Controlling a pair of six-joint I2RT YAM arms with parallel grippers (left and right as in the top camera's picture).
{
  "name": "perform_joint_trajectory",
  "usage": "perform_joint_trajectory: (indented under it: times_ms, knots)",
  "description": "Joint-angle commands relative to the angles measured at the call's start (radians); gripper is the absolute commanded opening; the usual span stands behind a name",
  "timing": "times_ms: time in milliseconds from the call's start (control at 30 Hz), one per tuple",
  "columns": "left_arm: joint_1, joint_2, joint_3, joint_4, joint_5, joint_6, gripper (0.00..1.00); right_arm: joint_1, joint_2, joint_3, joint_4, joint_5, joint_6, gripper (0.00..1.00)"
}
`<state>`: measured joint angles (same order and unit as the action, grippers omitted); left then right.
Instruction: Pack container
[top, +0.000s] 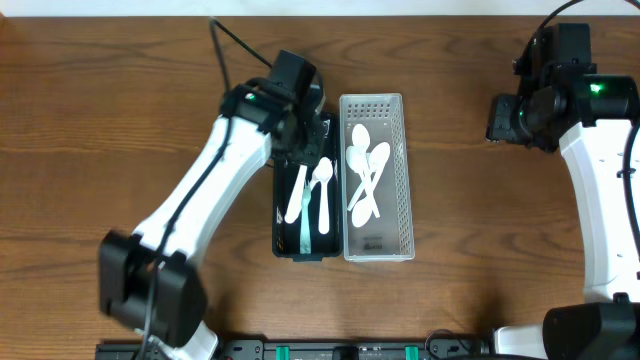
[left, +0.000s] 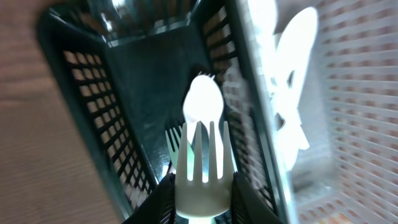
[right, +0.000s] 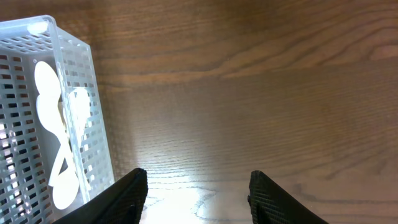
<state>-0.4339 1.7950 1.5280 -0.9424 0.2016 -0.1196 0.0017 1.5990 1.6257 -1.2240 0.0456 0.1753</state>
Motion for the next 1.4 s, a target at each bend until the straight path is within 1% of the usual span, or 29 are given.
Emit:
perform_joint_trajectory:
  times_ms: [0, 33, 100, 200, 267, 300, 367, 400, 467, 533, 600, 667, 700, 733, 767, 800, 967, 1033, 1133, 1167, 1300, 1367]
  knots:
    - [0.000, 0.065, 0.007, -0.006, -0.014, -0.013, 0.11, -0.008, 0.002, -0.005, -0.003, 0.010, 0.010, 0.55]
    - [0.000, 0.077, 0.007, -0.006, -0.014, -0.013, 0.17, -0.008, 0.002, -0.005, -0.003, 0.010, 0.010, 0.57]
    - [0.000, 0.088, 0.007, -0.005, -0.014, -0.013, 0.42, -0.008, 0.002, -0.005, -0.003, 0.010, 0.010, 0.60]
    - [0.000, 0.088, 0.008, -0.002, -0.014, -0.013, 0.43, -0.008, 0.002, -0.005, -0.002, 0.010, 0.010, 0.62]
    - [0.001, 0.087, 0.008, -0.001, -0.014, -0.013, 0.53, -0.008, 0.002, -0.005, 0.001, 0.010, 0.010, 0.62]
    - [0.001, 0.085, 0.008, -0.002, -0.014, -0.013, 0.55, -0.008, 0.002, -0.005, 0.005, 0.010, 0.010, 0.62]
    - [0.001, 0.072, 0.008, -0.001, -0.016, -0.011, 0.64, -0.007, 0.002, -0.005, 0.012, 0.010, 0.009, 0.61]
    - [0.001, 0.063, 0.010, 0.000, -0.026, -0.009, 0.65, -0.004, 0.002, -0.005, 0.018, 0.003, -0.010, 0.61]
    - [0.001, 0.033, 0.020, -0.001, -0.086, -0.009, 0.71, 0.011, 0.002, -0.005, 0.042, -0.008, -0.053, 0.62]
    - [0.001, -0.010, 0.032, 0.000, -0.164, -0.007, 0.76, 0.035, 0.002, -0.005, 0.079, -0.008, -0.053, 0.64]
    - [0.005, -0.071, 0.035, 0.011, -0.242, 0.012, 0.78, 0.071, 0.002, -0.005, 0.135, -0.007, -0.056, 0.66]
    - [0.018, -0.131, 0.035, 0.027, -0.320, 0.014, 0.79, 0.109, 0.004, -0.006, 0.210, 0.007, -0.061, 0.70]
    - [0.030, -0.160, 0.035, 0.039, -0.359, 0.014, 0.81, 0.125, 0.006, -0.006, 0.246, 0.019, -0.061, 0.74]
    - [0.043, -0.182, 0.035, 0.049, -0.391, 0.013, 0.98, 0.140, 0.008, -0.006, 0.288, 0.037, -0.062, 0.83]
    - [0.061, -0.203, 0.035, 0.063, -0.420, 0.013, 0.98, 0.153, 0.013, -0.006, 0.332, 0.045, -0.061, 0.97]
    - [0.078, -0.217, 0.035, 0.074, -0.435, 0.014, 0.98, 0.164, 0.016, -0.006, 0.370, 0.044, -0.061, 0.99]
    - [0.152, -0.249, 0.035, 0.100, -0.435, 0.014, 0.98, 0.175, 0.014, -0.005, 0.527, 0.077, -0.061, 0.99]
    - [0.172, -0.246, 0.035, 0.100, -0.435, 0.038, 0.98, 0.174, 0.008, -0.004, 0.535, 0.079, -0.064, 0.99]
    - [0.212, -0.237, 0.034, 0.095, -0.463, 0.045, 0.98, 0.169, 0.008, -0.005, 0.536, 0.090, -0.120, 0.99]
    - [0.225, -0.237, 0.034, 0.089, -0.463, 0.064, 0.98, 0.169, 0.008, -0.005, 0.531, 0.090, -0.136, 0.99]
    - [0.262, -0.272, 0.034, 0.050, -0.460, 0.027, 0.98, 0.167, -0.020, -0.005, 0.505, 0.090, -0.147, 0.99]
    - [0.272, -0.322, 0.032, 0.034, -0.461, 0.028, 0.98, 0.167, -0.052, -0.005, 0.470, 0.094, -0.146, 0.99]
